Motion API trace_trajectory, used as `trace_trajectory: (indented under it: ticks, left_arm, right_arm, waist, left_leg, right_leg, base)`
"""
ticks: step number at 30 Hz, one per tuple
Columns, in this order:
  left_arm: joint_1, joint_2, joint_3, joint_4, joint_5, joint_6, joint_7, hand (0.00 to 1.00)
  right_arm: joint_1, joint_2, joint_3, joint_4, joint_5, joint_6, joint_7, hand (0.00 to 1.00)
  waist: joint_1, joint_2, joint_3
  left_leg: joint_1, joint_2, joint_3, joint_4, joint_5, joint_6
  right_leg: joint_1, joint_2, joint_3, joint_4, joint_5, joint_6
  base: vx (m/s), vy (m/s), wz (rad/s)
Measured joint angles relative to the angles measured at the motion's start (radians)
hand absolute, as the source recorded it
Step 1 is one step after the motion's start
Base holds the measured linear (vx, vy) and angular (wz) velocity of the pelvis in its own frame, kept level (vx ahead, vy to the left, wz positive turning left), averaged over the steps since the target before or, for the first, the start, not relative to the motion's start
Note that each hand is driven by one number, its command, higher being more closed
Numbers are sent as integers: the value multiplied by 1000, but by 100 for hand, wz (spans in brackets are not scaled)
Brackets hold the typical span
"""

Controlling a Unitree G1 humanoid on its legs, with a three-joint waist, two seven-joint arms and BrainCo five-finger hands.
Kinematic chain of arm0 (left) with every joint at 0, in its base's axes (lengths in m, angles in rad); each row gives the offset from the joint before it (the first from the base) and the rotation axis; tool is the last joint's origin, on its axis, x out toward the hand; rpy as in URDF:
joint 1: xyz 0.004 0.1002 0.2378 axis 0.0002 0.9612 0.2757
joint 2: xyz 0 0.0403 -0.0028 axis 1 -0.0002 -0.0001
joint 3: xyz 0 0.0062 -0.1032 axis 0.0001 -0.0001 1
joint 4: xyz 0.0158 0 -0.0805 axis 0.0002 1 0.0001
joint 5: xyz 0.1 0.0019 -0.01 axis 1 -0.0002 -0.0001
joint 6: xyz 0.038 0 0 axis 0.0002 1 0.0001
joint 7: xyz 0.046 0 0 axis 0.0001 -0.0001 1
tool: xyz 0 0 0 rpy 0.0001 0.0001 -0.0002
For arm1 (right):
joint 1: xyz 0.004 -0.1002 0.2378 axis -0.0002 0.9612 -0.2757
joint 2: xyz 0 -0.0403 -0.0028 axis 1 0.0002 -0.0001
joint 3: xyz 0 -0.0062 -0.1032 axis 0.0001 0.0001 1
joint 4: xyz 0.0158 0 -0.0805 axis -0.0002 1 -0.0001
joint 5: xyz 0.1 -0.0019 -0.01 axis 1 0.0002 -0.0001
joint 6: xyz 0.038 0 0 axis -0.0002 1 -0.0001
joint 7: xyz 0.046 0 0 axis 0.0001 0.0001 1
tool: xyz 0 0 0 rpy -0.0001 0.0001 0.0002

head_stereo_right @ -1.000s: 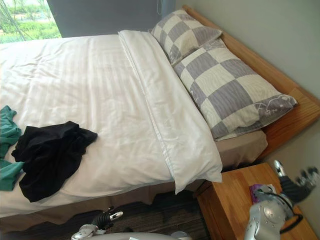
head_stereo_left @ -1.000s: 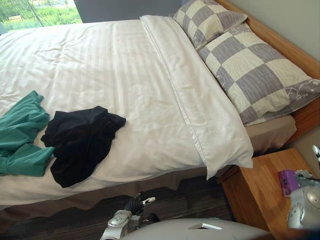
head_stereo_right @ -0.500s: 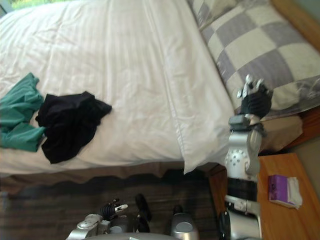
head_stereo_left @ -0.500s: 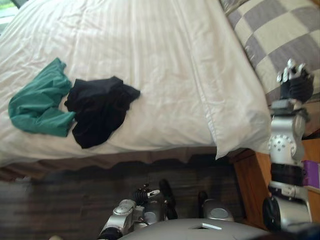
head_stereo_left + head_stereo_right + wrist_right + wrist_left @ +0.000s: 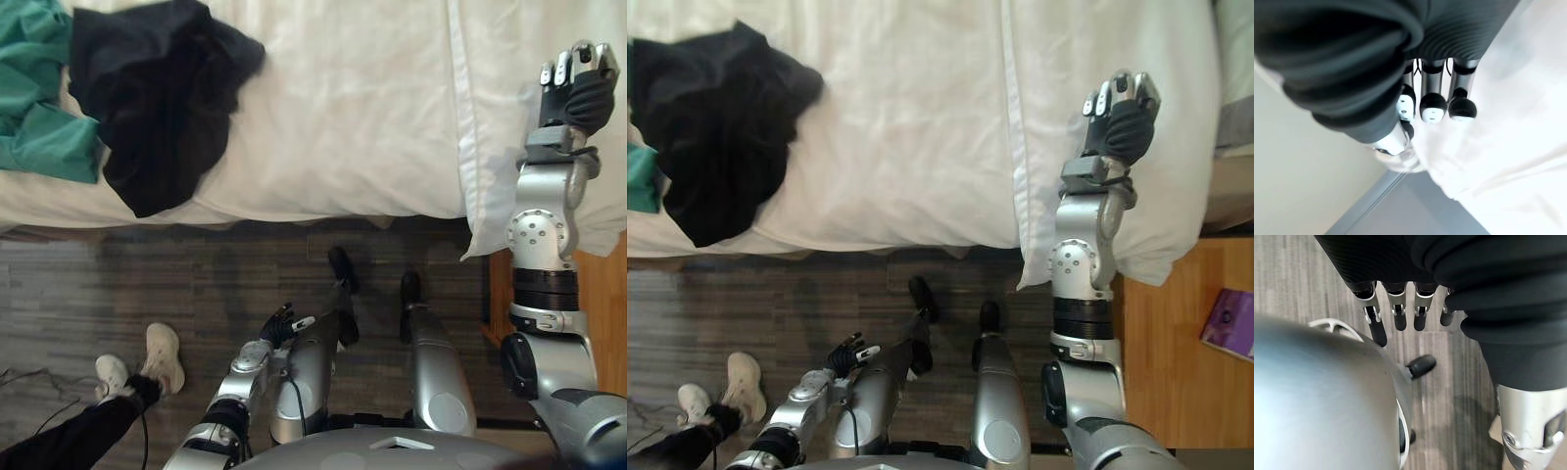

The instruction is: Tidy the bed and pick cloth on bed and put in laundry

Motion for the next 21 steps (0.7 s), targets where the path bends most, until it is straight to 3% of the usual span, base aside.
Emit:
trace_trajectory:
  ticks: [2,4,5,9,13,14,18,19,21]
  left_arm:
    - [-13,-29,3,6,-27,-21,5,0]
    - [-26,-45,13,26,-31,-27,22,0]
    - [-26,-62,16,30,-38,-39,25,0]
    - [-32,-113,29,43,-66,-60,25,0]
    - [-42,-143,34,52,-73,-32,24,0]
    - [-56,-154,34,60,-73,-14,24,0]
    - [-61,-154,34,61,-73,33,27,0]
    - [-55,-154,33,63,-73,44,27,0]
    - [-50,-151,34,64,-73,65,31,0]
  right_arm:
    - [19,48,8,2,12,-65,82,100]
    - [39,71,16,20,12,-99,119,100]
    - [79,105,29,38,13,-149,163,100]
    - [285,178,47,60,65,-245,247,100]
    - [523,206,19,233,194,-233,260,100]
    - [603,206,-6,270,211,-212,247,0]
    - [796,216,-15,305,202,-153,216,0]
    - [832,225,-15,342,179,-139,206,0]
    - [870,236,-9,406,87,-104,199,0]
  waist:
    - [-10,0,6]
    - [-12,0,6]
    - [-21,-1,5]
    - [-32,-32,0]
    - [-61,-80,-24]
    - [-63,-82,-25]
    - [-95,-104,-49]
    - [-110,-110,-85]
    - [-108,-124,-130]
  left_leg:
    - [-9,0,17,0,1,-1]
    - [3,1,30,0,-1,-3]
    - [23,1,39,0,-7,-10]
    - [111,5,79,0,-36,-41]
    - [165,11,114,0,-73,-28]
    - [186,9,124,-1,-84,-25]
    - [279,8,174,-6,-123,-28]
    - [296,8,181,-6,-135,-28]
    - [342,9,205,-4,-137,-30]
  right_leg:
    - [-24,2,18,13,-5,-2]
    - [-18,3,27,13,-7,-4]
    - [-2,5,35,10,-7,-4]
    - [87,12,63,-29,-7,-4]
    - [153,19,83,-71,-8,-3]
    - [175,18,90,-78,-9,0]
    - [259,14,104,-107,-12,9]
    - [281,11,99,-119,-13,10]
    - [328,7,97,-129,-15,14]
  base:
    - [49,4,-20]
    - [58,7,-21]
    - [78,2,-22]
    - [65,-5,-29]
    - [72,10,-24]
    - [92,25,-25]
    - [110,26,-39]
    - [152,5,-15]
    - [130,-7,-8]
